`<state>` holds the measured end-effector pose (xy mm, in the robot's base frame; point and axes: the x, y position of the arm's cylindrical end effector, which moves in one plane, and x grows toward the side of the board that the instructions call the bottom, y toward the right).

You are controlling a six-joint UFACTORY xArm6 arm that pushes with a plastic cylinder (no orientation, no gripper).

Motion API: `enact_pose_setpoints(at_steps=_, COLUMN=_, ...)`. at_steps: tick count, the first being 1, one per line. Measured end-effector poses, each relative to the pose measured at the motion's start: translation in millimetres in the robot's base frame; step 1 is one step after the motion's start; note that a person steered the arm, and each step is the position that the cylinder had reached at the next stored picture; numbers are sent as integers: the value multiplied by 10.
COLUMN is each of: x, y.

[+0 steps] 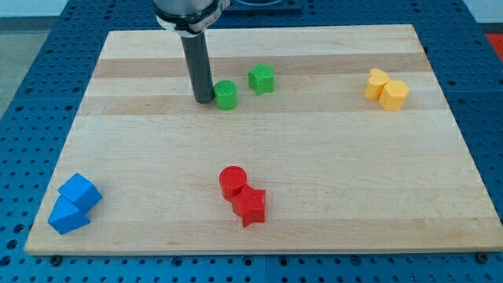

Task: Place your arm to the left of the green circle

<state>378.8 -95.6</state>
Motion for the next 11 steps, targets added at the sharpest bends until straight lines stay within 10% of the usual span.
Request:
enact_pose_setpoints(at_steps=5, x=-715, y=451)
enact_pose_setpoints(at_steps=11, x=-143, y=395)
